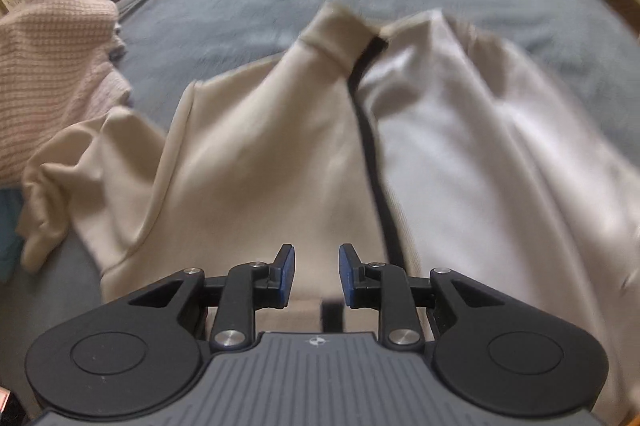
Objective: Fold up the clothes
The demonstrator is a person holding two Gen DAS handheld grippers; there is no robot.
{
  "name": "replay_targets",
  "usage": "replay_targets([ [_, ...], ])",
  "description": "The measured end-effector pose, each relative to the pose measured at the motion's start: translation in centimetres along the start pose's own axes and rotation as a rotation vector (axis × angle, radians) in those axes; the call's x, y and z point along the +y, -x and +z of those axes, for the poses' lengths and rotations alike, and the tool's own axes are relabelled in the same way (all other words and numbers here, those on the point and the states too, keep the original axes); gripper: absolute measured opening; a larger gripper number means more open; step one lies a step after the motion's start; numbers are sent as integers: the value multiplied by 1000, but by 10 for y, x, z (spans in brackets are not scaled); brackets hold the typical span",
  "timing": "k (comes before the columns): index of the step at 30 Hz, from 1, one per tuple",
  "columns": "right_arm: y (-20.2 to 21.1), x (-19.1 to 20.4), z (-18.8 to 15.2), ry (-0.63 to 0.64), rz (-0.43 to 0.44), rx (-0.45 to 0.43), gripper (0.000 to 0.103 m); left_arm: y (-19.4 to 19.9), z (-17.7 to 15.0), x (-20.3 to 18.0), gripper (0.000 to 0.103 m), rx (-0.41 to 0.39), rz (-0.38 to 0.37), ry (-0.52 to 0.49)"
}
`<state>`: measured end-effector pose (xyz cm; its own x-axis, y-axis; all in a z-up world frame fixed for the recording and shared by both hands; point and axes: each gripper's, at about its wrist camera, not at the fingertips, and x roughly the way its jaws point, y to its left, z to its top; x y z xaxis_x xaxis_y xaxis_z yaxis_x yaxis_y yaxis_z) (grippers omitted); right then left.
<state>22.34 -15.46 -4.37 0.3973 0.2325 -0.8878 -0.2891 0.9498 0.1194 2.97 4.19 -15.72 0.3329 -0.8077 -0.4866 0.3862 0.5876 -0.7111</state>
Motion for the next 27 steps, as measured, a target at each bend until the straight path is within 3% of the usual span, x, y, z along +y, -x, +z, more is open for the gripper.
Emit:
replay_targets([
  [2,0,9,16,38,-38,-20,25,1,2,6,71,1,-35,25],
  [6,-19,41,52,231,-87,-81,25,4,2,14,71,2,-98,36],
  [12,-81,71,100,317,-91,-102,18,2,-1,17,71,-5,-142,19],
  [15,-121,63,116,286,-160,-50,10,3,-1,18,71,-4,-154,16],
  [18,-142,48,128,176,-187,-59,7,1,-1,18,71,1,-157,18],
  [27,-150,12,137,-110,-97,-109,7,-2,-3,18,70,2,-168,14],
])
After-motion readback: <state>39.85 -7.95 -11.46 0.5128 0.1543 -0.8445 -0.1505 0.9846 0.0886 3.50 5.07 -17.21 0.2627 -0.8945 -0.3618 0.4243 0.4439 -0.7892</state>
